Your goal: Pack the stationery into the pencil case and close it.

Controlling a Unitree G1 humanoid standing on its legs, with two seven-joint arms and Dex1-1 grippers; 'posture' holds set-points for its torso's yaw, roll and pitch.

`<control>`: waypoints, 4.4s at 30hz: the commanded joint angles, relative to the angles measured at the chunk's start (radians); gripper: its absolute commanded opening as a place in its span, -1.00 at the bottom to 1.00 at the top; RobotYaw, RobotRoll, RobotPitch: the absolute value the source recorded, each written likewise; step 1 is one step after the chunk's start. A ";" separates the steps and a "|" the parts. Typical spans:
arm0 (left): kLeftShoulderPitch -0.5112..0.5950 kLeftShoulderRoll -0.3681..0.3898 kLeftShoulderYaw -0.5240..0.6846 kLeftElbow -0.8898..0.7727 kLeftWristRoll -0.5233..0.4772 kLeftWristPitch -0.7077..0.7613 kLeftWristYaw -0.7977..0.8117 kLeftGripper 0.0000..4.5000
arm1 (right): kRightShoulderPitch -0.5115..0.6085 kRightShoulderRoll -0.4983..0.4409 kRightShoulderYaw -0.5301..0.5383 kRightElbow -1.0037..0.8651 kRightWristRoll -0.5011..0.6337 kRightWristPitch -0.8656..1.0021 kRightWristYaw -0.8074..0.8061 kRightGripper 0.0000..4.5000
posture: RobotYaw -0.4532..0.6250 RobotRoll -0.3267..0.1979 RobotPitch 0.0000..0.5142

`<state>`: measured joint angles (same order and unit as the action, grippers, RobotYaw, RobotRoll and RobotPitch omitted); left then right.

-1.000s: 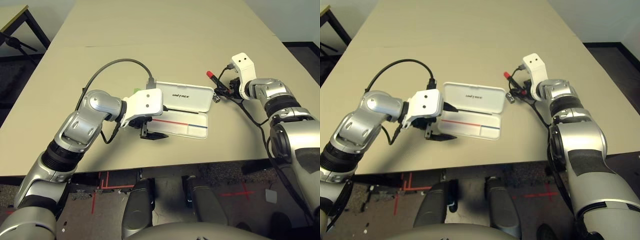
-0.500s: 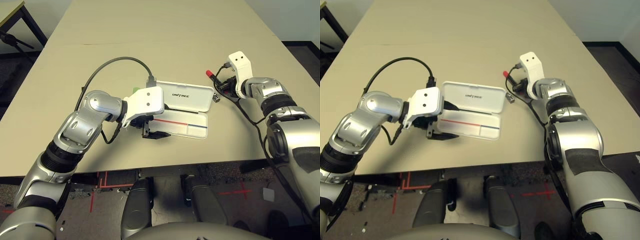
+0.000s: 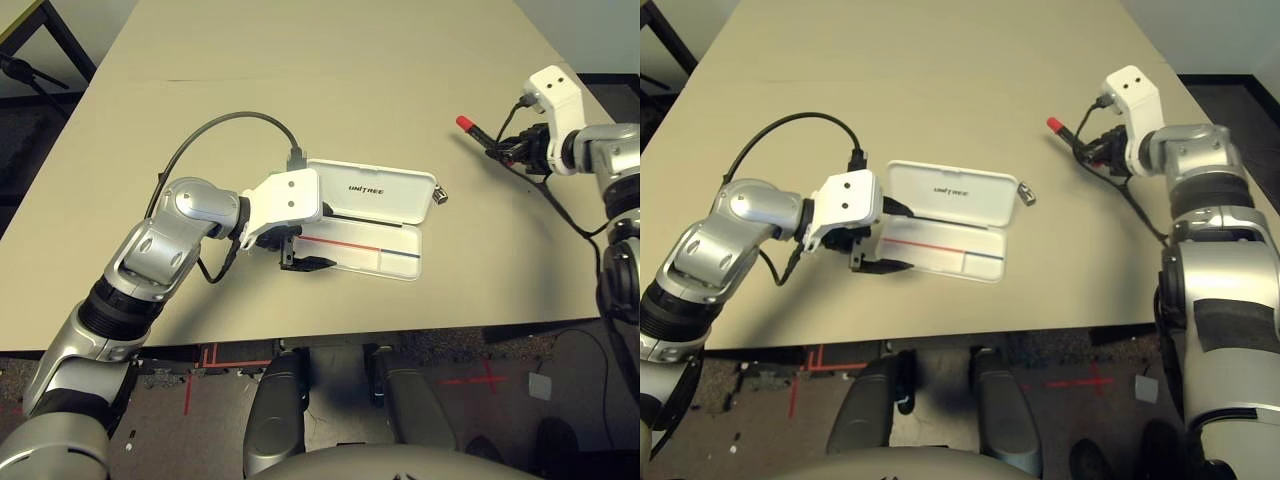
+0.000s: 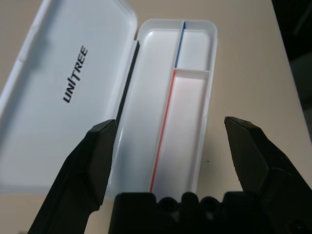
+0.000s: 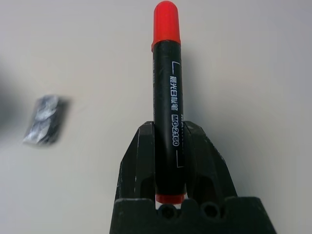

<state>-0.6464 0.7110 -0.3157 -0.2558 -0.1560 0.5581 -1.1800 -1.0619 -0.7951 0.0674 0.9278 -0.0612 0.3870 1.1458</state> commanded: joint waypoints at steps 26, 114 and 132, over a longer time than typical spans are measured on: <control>0.001 0.031 0.022 0.063 0.012 -0.067 0.015 1.00 | 0.230 -0.293 0.194 -0.774 0.376 0.227 0.469 -0.75 | -0.19 0.25 -0.41; -0.013 -0.225 0.229 0.392 0.037 0.392 0.660 1.00 | 0.445 -0.100 -0.080 -0.698 0.657 -0.166 0.469 0.98 | -0.27 0.25 -0.26; -0.022 -0.253 0.213 0.497 0.059 0.374 0.681 0.61 | 0.458 -0.103 -0.123 -0.746 0.653 -0.128 0.467 1.00 | -0.32 0.25 -0.24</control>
<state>-0.6795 0.4487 -0.0677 0.2086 -0.1194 0.9239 -0.4938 -0.6069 -0.8903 -0.0327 0.1966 0.5900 0.2530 1.6090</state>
